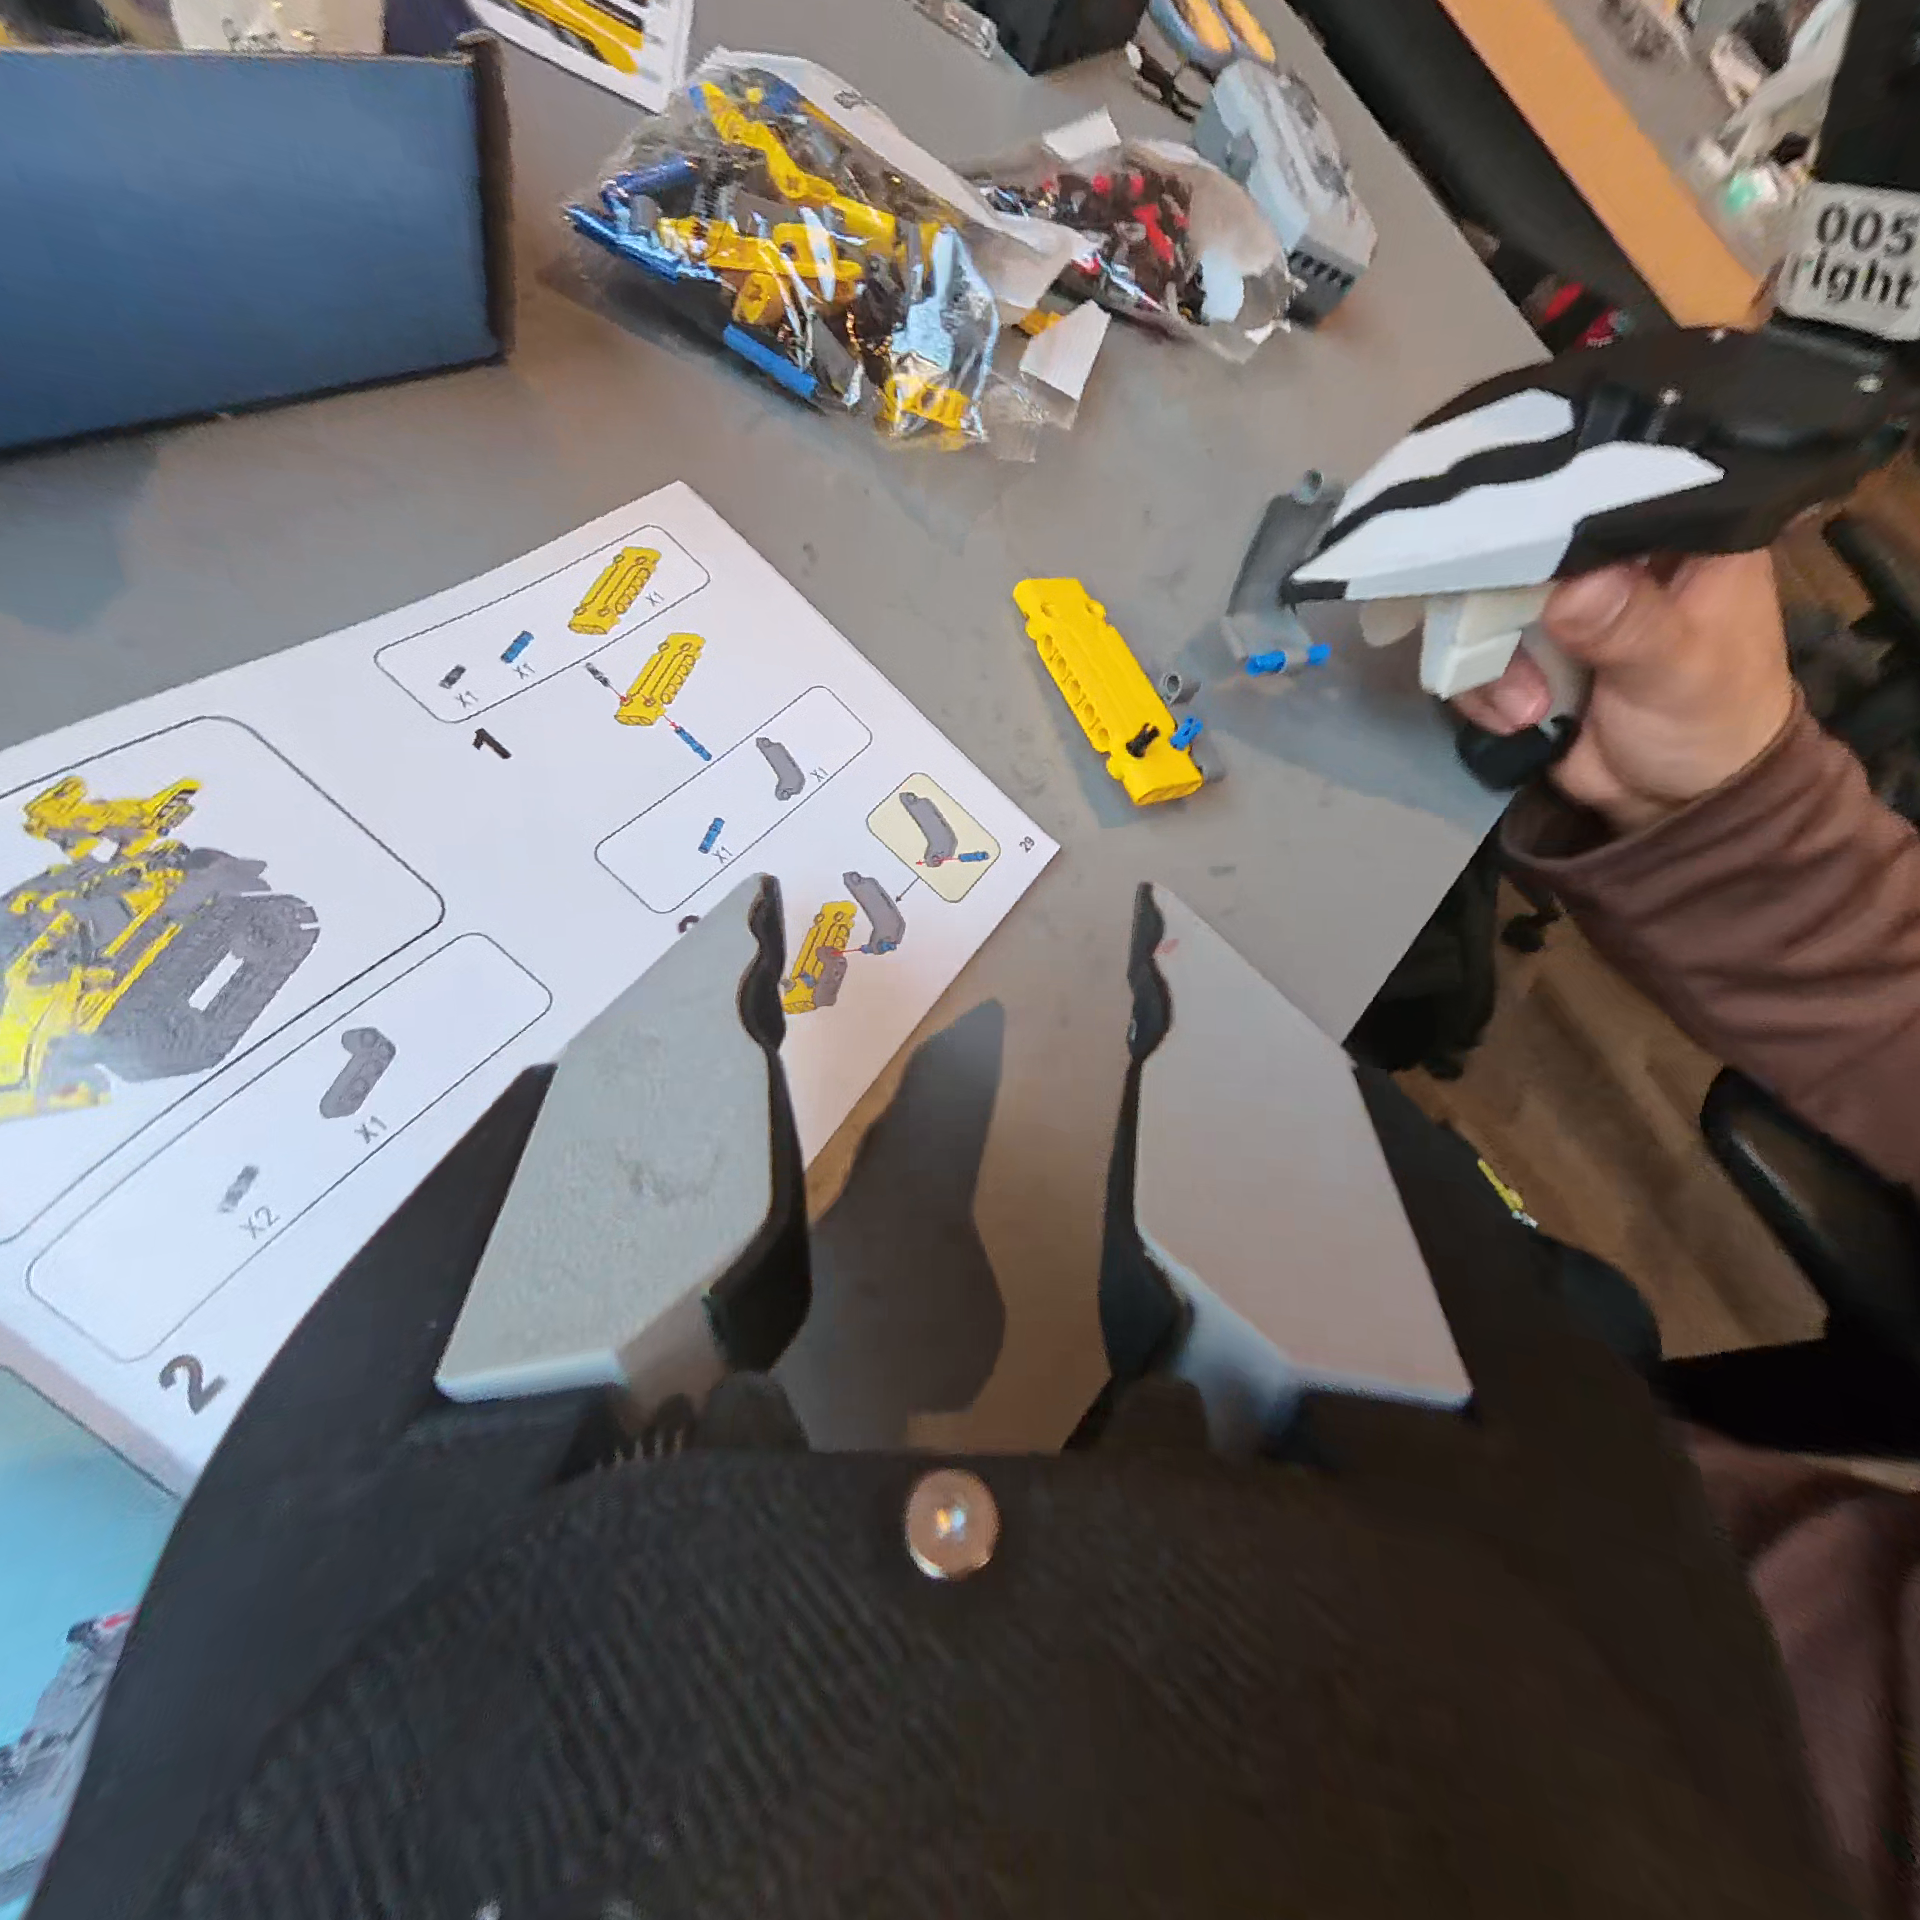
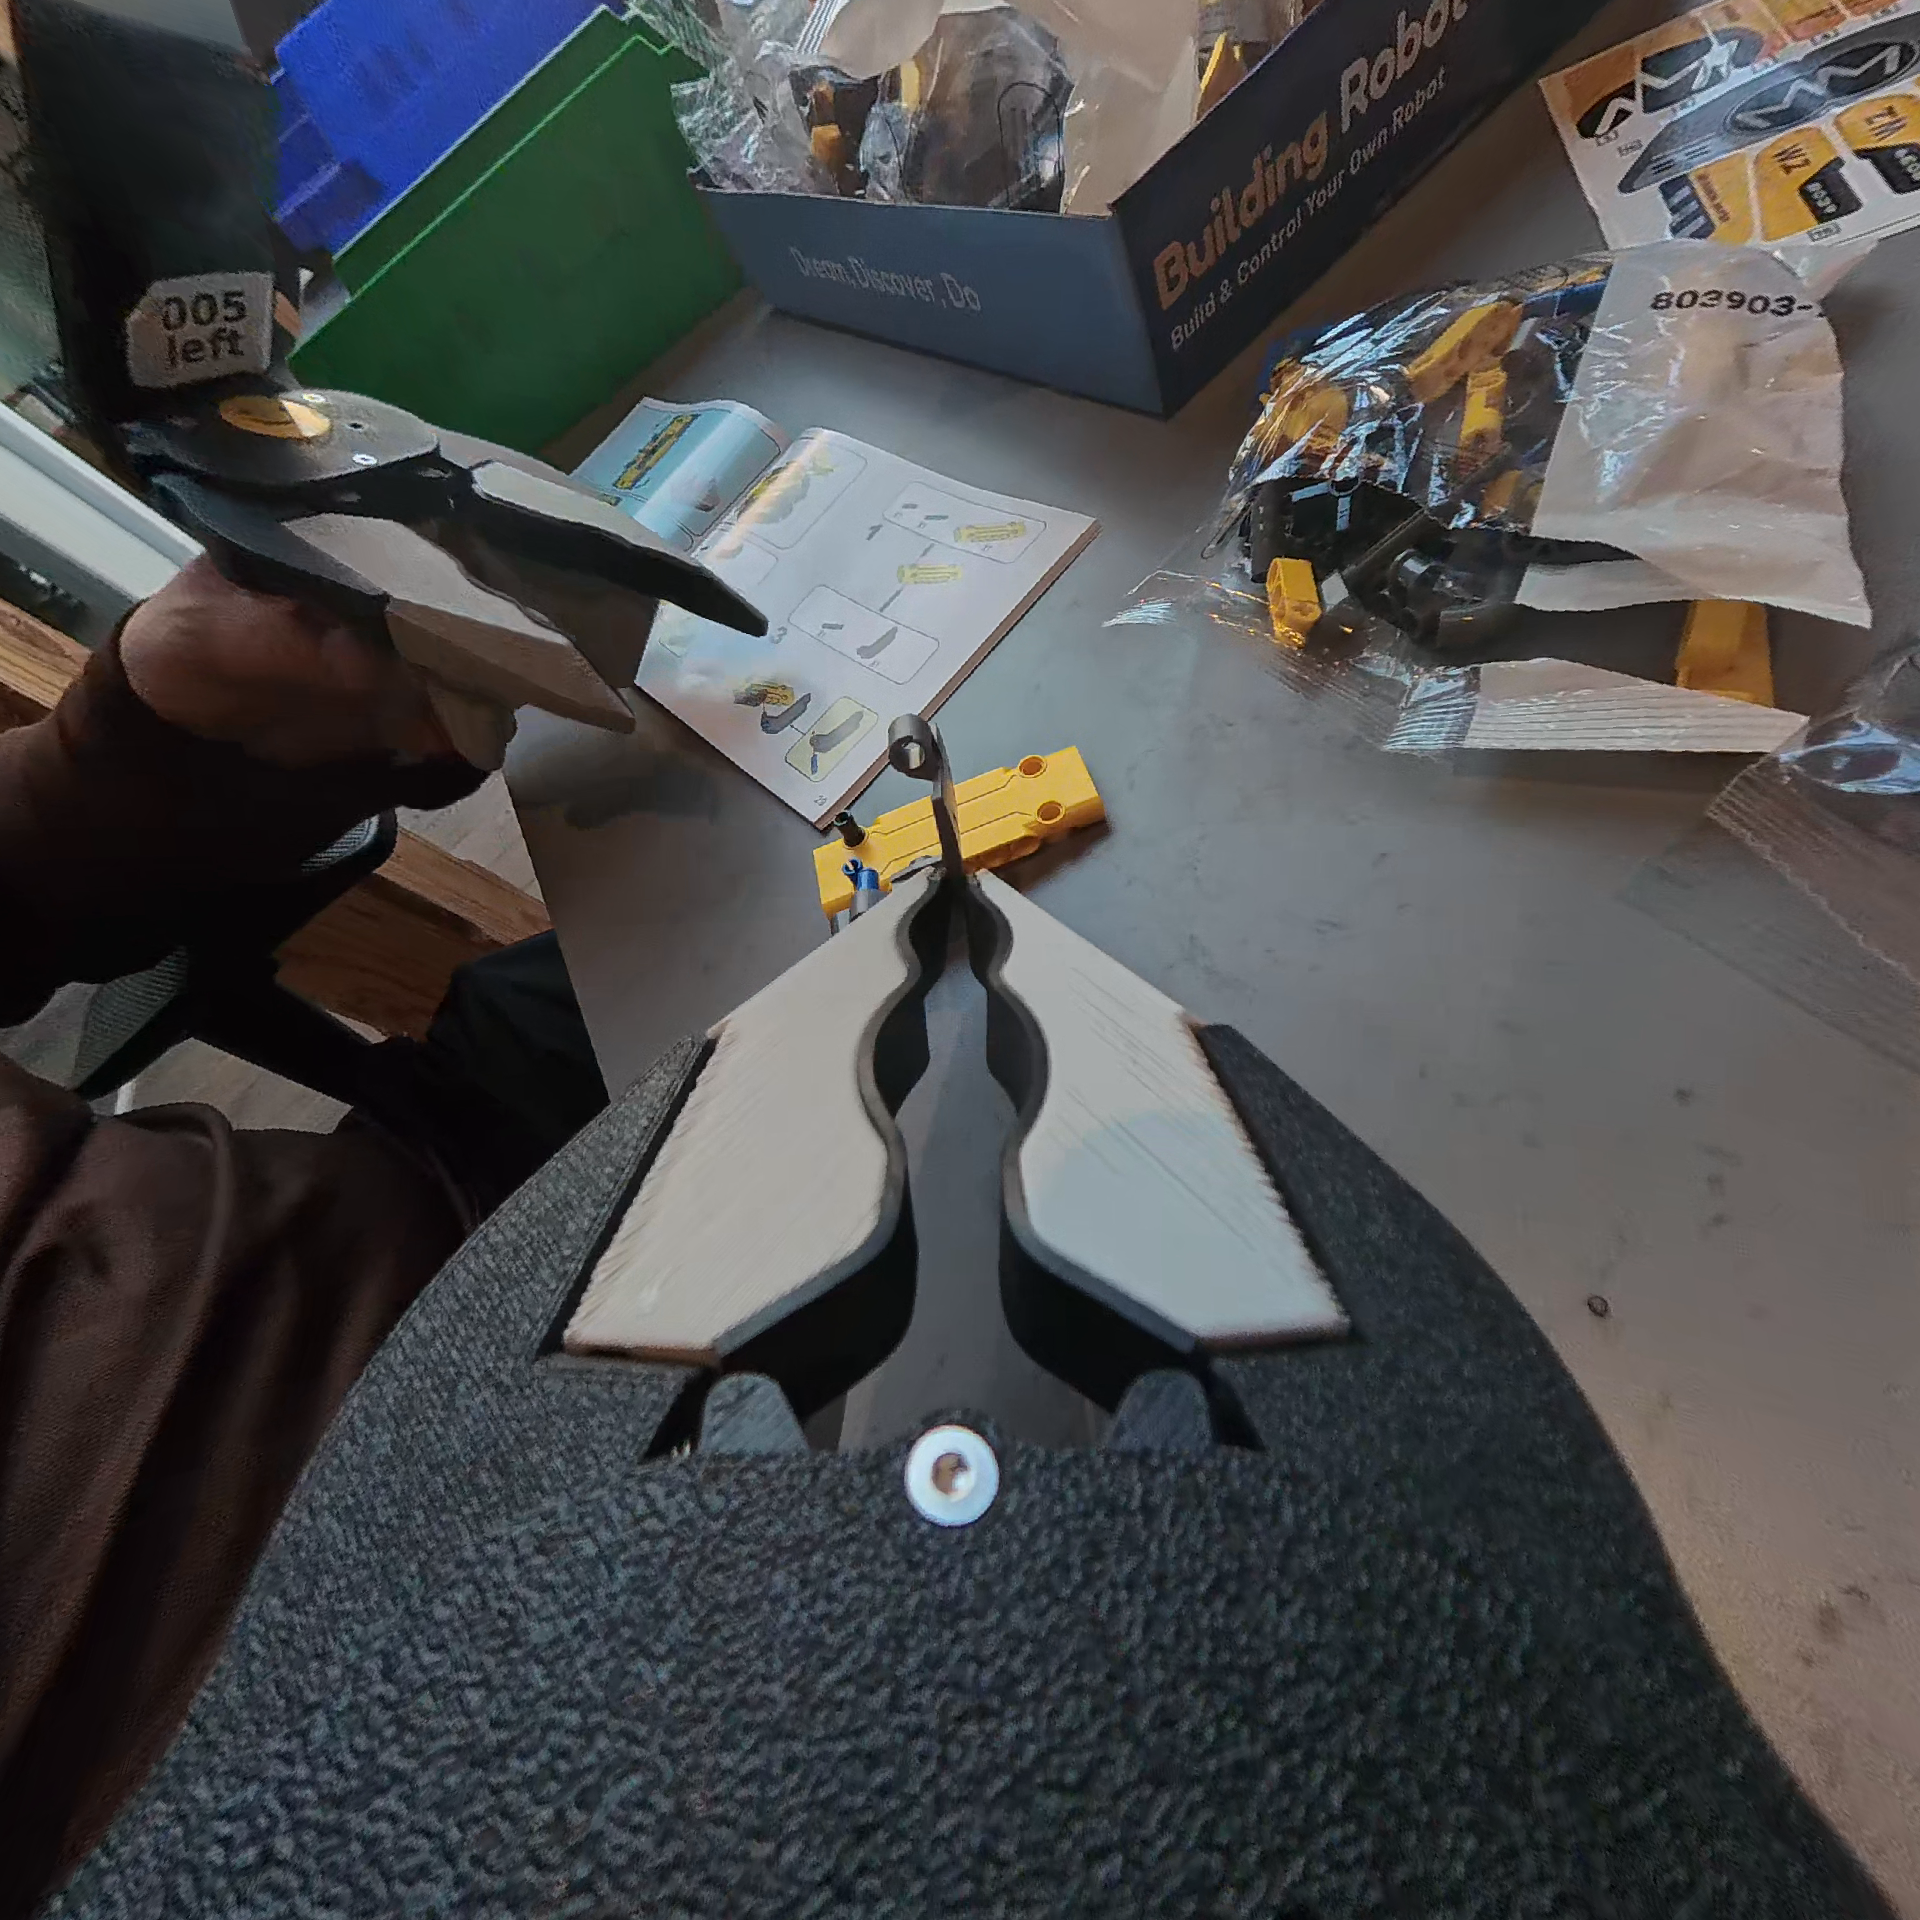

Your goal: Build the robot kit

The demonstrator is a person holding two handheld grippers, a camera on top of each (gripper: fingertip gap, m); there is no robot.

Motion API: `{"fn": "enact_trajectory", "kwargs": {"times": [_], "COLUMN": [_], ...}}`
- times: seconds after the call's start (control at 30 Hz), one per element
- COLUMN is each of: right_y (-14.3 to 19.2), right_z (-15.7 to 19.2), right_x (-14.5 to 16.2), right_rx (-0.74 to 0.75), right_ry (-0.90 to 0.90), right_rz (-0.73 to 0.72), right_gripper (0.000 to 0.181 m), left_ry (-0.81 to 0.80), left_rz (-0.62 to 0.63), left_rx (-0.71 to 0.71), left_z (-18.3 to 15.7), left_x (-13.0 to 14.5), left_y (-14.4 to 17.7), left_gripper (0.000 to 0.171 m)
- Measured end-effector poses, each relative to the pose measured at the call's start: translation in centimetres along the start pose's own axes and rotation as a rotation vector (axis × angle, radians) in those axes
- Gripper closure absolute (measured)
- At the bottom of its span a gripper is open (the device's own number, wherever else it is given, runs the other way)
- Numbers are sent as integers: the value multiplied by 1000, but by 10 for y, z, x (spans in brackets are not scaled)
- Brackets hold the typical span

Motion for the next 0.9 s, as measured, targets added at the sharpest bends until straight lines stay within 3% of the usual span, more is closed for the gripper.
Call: {"fn": "enact_trajectory", "kwargs": {"times": [0.1, 0.23, 0.33, 0.43, 0.57, 0.67, 0.8, 0.9], "right_y": [1, 1, 2, 2, 3, 3, 3, 4], "right_z": [1, 0, 1, 0, 10, 15, 15, 15], "right_x": [0, -1, -2, -2, -2, -1, 0, -1], "right_rx": [-2, -3, -5, -5, -42, -58, -45, -42], "right_ry": [3, 0, -1, -3, 43, 75, 81, 83], "right_rz": [-5, -11, -19, -21, -27, -23, -16, -28], "right_gripper": [179, 179, 179, 179, 179, 179, 179, 179], "left_ry": [47, 283, 414, 432, 374, 215, -19, -117], "left_rz": [-25, -37, -106, -114, -82, -56, 27, 23], "left_rx": [2, 22, 143, 127, 103, 38, 154, 145], "left_z": [1, 1, -7, -2, 1, 5, -16, -14], "left_x": [-3, -12, -26, -28, -22, -18, -3, 9], "left_y": [1, 6, 19, 23, 16, 13, 16, 18], "left_gripper": [109, 135, 135, 134, 135, 136, 122, 118]}}
Point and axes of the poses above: each gripper's, where its closed fingertips meet, y back along the fingers, x out of its underside, z = x × y across the jaws, the point moved 2 cm from there along y, back along the fingers, and after that the axes turned 3 degrees about z, right-handed, at the moved point
